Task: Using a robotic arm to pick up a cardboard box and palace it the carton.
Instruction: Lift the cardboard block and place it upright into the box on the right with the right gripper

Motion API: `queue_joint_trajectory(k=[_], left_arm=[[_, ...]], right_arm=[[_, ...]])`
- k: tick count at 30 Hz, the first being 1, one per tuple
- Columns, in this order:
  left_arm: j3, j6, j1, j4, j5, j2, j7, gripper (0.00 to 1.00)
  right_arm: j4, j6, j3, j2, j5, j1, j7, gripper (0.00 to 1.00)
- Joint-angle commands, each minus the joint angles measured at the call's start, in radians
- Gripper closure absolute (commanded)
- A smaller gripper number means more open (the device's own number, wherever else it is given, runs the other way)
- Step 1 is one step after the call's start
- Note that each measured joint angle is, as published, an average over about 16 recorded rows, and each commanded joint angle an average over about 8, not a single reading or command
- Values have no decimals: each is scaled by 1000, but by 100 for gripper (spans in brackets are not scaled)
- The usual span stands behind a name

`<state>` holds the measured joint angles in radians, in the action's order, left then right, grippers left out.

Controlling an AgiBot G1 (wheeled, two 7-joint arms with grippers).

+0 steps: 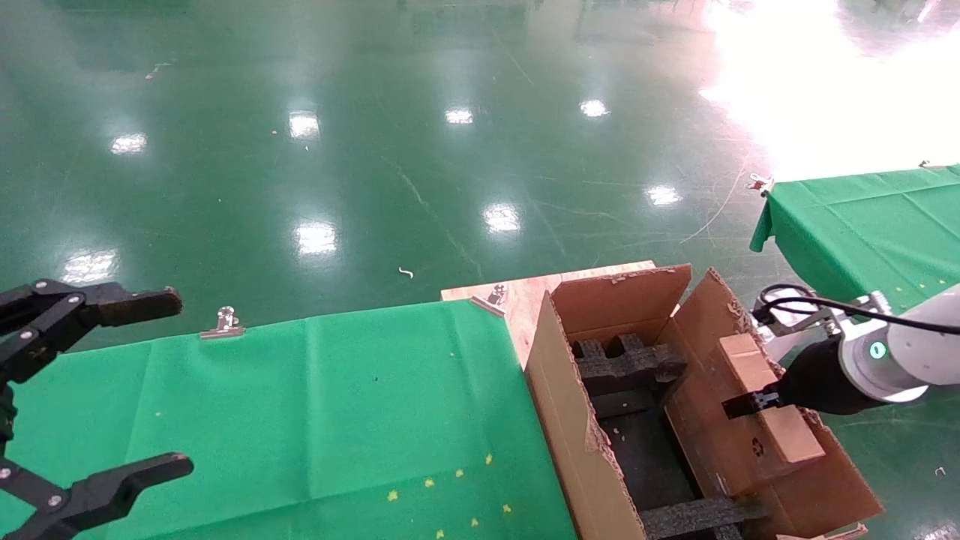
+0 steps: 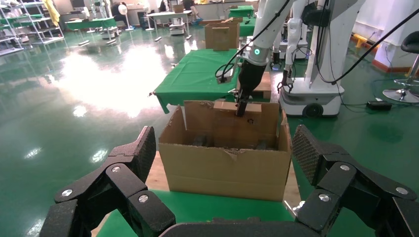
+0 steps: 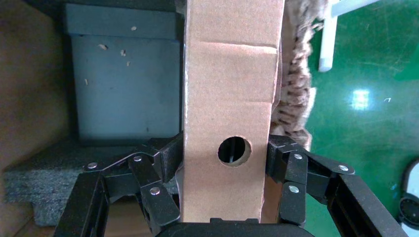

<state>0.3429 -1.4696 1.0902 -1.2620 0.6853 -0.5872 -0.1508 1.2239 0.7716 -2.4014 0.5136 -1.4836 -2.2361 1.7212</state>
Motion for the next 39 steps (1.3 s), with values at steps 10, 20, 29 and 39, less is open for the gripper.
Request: queue_joint_trajectory(k=[10,20,29,39], left_arm=[[0,0,0,0,0,0,0,0],[0,0,0,0,0,0,0,0],[0,0,0,0,0,0,0,0],[0,0,0,0,-1,0,0,0]], right_arm=[[-107,-60,20,49,95,136,-75,100],[-222,-95,47,107,186,274,-167,100],[-331,-100,82,158,263,371,-248,100],[-395,-98,115,183,317,419,-314,6]])
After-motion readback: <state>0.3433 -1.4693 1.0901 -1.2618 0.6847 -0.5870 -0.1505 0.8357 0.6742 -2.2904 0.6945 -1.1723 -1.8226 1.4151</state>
